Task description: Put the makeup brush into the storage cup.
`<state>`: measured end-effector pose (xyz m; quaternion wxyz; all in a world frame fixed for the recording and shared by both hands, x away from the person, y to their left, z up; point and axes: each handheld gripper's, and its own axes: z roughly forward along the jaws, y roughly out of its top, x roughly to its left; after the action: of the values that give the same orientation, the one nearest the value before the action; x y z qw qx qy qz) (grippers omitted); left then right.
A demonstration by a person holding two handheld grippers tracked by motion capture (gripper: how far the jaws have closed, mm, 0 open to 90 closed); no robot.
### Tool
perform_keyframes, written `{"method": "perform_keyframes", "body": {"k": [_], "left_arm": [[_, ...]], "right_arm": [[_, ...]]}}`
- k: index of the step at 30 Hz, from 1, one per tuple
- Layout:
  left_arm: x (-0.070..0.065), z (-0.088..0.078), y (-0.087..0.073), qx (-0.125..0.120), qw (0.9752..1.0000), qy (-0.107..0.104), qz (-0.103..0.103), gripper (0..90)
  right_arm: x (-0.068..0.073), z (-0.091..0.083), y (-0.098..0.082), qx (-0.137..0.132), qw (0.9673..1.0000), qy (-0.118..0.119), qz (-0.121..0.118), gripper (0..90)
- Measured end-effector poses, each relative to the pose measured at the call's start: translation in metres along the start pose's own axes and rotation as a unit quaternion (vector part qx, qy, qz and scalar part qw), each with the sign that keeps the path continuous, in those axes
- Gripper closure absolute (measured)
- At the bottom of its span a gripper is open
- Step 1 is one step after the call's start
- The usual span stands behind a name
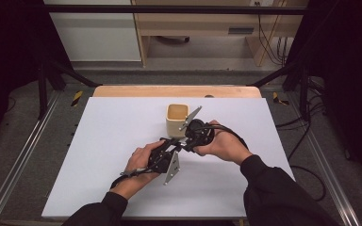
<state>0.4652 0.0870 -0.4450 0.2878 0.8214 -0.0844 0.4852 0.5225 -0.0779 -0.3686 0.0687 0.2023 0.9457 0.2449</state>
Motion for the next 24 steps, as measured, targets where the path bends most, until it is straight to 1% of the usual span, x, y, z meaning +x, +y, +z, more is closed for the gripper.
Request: {"method": "perform_keyframes", "body": {"k": [6,8,13,24], "left_arm": [[-0.0006,-0.0003,0.0001,0.001,1.0,-0.001,0.004,64.4],[-0.0009,-0.0003,0.0004,0.001,1.0,-0.002,0.007,65.3],[-0.0007,-0.0008,0.0002,0.001,0.9999,-0.003,0.01,67.4],[-0.0017,-0.0011,0.0006,0.0,0.9998,-0.004,0.017,70.2]], "right_arm": [[0.0004,0.0012,0.0008,0.002,1.0,0.001,-0.004,71.0],[0.0013,0.0015,0.0012,0.002,1.0,0.002,0.001,71.1],[0.0011,0.002,0.0014,0.001,1.0,0.004,-0.002,71.1],[0.001,0.0016,0.0011,0.001,1.0,0.007,0.002,71.0]]}}
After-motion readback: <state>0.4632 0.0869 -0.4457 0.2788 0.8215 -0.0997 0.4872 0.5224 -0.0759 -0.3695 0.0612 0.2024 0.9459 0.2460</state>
